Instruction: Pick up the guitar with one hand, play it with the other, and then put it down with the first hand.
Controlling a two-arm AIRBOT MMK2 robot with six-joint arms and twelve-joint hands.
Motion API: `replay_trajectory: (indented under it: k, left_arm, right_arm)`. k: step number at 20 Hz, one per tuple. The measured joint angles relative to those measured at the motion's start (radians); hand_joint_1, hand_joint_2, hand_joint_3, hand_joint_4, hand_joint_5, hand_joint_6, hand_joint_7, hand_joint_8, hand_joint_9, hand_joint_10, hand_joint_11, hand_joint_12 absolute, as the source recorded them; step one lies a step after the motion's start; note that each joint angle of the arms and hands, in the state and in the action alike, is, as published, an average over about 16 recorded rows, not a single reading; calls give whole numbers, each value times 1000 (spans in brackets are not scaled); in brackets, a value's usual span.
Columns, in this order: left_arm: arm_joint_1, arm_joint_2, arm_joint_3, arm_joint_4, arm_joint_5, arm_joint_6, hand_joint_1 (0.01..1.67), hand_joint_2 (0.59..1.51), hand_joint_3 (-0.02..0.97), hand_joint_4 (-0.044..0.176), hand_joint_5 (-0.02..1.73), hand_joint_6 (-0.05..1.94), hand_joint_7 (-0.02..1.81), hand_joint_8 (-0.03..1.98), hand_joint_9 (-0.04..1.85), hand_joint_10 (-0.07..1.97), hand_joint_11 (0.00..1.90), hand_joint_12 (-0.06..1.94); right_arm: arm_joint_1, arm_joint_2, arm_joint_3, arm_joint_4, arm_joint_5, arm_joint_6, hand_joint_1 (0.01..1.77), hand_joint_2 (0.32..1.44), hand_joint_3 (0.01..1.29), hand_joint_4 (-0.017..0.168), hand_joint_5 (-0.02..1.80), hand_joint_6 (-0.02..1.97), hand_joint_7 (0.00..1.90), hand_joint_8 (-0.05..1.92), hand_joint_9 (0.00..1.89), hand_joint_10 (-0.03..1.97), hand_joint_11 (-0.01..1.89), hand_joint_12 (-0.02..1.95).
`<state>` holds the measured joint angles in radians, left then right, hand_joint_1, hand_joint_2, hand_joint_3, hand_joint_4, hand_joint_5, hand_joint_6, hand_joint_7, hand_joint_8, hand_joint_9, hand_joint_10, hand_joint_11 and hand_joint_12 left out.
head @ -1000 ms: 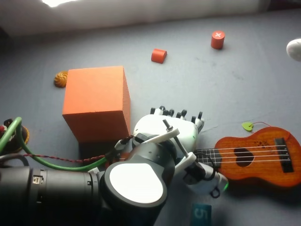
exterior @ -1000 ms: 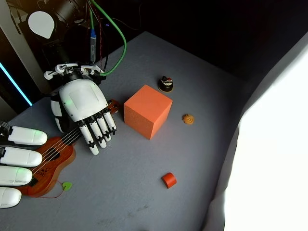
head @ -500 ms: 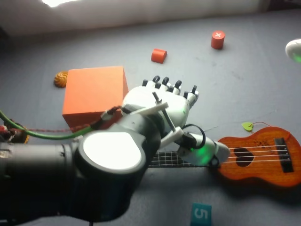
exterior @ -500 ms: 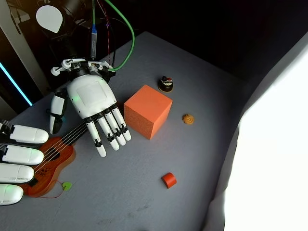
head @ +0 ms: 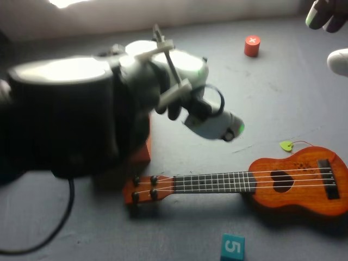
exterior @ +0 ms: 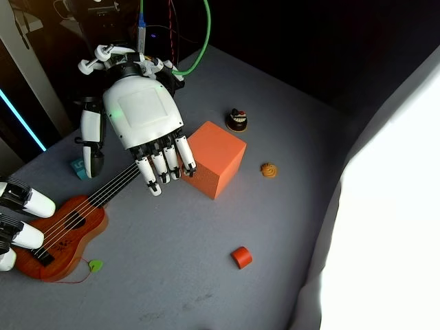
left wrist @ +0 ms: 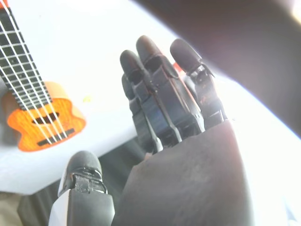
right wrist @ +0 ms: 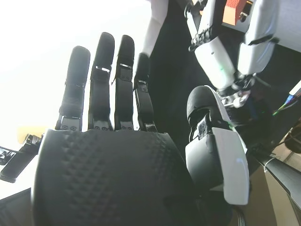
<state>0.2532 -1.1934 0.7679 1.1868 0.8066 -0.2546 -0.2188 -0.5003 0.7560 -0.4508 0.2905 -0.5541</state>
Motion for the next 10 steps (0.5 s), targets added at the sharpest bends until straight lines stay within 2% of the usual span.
replay_trajectory:
  k: [4,8,10]
  left_arm:
    - [-99,51,-16,-137,-4,124,53,1178,6,-1,847,778,1020,960,935,1268,624,1656]
    - [-181,88,-29,-246,3,217,42,1207,6,0,896,1182,1059,1391,1000,1671,797,1827]
    - [-215,105,-34,-288,7,252,31,1218,6,1,910,1383,1067,1598,1027,1824,871,1895]
  right_arm:
    - [0,0,-1,-1,0,0,109,1319,18,3,550,1030,739,1005,632,1302,444,1489]
    - [0,0,-2,-2,-1,-1,79,1327,18,3,716,1414,941,1402,837,1748,677,1873]
    - [0,0,-3,-2,-1,-1,64,1335,17,3,799,1526,1027,1521,941,1859,801,1932]
